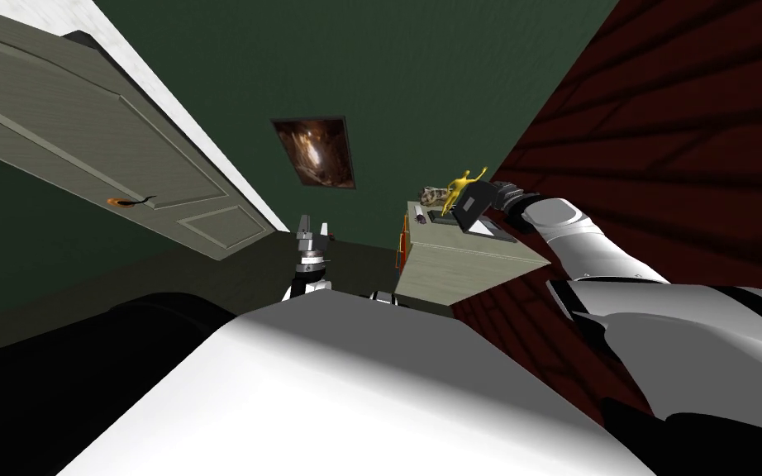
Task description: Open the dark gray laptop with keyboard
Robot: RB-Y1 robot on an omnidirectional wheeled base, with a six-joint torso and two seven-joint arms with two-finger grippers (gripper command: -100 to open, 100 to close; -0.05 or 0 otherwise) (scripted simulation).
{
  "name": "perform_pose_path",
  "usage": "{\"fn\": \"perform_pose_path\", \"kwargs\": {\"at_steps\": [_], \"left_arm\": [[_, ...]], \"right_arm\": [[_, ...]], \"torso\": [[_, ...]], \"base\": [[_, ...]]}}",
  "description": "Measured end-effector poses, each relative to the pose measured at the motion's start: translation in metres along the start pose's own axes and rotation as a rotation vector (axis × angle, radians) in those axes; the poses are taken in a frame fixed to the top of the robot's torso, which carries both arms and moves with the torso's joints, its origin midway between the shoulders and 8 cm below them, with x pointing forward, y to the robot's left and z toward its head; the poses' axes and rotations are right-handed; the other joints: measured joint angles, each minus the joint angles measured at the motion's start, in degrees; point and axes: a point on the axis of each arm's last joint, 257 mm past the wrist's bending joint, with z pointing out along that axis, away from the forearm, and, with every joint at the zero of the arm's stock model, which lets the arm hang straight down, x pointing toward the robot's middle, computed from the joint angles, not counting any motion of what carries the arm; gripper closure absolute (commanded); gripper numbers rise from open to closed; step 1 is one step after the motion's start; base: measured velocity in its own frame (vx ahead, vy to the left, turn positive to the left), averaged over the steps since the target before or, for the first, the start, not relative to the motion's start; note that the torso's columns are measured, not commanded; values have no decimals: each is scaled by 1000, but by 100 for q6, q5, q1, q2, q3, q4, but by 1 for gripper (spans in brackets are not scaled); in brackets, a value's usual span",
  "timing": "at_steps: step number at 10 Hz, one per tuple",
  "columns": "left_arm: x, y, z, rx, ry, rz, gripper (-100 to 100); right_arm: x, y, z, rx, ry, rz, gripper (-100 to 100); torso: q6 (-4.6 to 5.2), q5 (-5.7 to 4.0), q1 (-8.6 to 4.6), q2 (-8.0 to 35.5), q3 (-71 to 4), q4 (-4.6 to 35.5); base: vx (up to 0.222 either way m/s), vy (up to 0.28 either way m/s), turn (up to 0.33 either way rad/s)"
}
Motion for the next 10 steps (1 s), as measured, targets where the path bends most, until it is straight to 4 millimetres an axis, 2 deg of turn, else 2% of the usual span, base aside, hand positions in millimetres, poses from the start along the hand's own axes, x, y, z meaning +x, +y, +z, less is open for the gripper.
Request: {"fn": "perform_pose_path", "kwargs": {"at_steps": [4,6,7,10], "left_arm": [[0,0,0,0,0,0,0],[0,0,0,0,0,0,0],[0,0,0,0,0,0,0],[0,0,0,0,0,0,0]], "right_arm": [[0,0,0,0,0,-1,-100],[4,0,-1,-3,3,-1,-100],[5,0,-1,-3,3,-1,100],[2,-2,0,14,5,81,100]], "torso": [[3,0,2,2,2,0],[-5,6,7,-28,-16,-4],[-4,2,6,-13,-11,-6],[12,-37,-59,-18,-10,-20]], "base": [[0,-8,7],[82,-12,25],[4,-2,-18],[-17,-77,-8]]}}
